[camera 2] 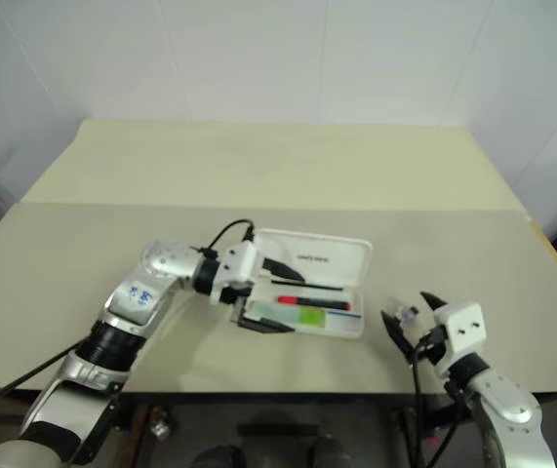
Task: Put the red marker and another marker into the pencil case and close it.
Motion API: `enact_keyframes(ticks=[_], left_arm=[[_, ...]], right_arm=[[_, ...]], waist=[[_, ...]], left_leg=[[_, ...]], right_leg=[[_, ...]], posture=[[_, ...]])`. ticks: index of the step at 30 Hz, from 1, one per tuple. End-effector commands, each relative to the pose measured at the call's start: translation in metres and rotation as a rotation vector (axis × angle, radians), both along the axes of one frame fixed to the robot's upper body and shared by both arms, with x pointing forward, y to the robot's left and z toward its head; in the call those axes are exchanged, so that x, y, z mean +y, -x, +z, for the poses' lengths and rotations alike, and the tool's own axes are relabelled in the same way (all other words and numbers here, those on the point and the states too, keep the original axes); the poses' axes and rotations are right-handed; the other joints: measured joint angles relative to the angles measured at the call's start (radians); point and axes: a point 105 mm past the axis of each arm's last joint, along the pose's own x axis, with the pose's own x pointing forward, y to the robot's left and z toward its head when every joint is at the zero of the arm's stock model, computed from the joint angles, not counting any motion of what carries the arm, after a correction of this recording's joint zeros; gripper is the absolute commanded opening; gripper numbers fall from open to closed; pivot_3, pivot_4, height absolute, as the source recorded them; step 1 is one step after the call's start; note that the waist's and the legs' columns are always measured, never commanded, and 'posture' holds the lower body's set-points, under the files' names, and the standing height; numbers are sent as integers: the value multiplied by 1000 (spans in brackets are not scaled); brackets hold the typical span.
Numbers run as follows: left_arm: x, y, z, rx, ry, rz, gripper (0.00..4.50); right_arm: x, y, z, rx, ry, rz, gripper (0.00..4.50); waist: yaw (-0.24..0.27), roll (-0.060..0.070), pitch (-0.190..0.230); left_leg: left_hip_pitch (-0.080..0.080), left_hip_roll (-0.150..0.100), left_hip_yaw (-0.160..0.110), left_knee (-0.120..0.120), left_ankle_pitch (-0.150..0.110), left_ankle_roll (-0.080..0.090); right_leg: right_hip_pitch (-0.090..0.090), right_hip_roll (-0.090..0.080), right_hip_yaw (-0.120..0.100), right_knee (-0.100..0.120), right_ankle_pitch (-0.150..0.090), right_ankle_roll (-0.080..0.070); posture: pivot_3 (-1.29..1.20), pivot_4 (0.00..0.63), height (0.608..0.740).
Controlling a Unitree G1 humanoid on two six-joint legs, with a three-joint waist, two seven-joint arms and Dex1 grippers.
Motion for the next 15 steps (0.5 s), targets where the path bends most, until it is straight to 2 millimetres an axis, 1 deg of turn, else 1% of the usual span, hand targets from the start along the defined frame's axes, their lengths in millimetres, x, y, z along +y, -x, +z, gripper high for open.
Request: enact_keyframes(ticks=[1,3,6,9,15], left_arm=[[12,5,5,-15,51,-40,4489],[18,8,5,-11,62,-63,4489],[25,16,14,15,142,-118,4489],[31,20,22,28,200,-148,4489],[42,24,33,30,233,-186,4489]], right_arm=[[3,-2,-1,-1,1,-54,4500],[4,-4,-5,15,-5,-94,4500],[1,-10,-11,34,-9,-177,4500],[1,-13,-16,51,-3,-229,4500],[-14,-14,-29,112,39,-369,4500]], waist=[[0,0,0],[-2,0,0],[-2,0,0],[-2,0,0],[-5,-1,-1]], left_leg=[[0,0,0,0,0,0],[0,0,0,0,0,0],[0,0,0,0,0,0],[0,0,0,0,0,0],[0,0,0,0,0,0]], right_leg=[[0,0,0,0,0,0],[0,0,0,0,0,0],[0,0,0,0,0,0],[0,0,0,0,0,0],[1,0,-1,-1,0,-2]], posture=[[0,150,740],[0,150,740],[0,150,740],[0,150,740],[0,150,740]])
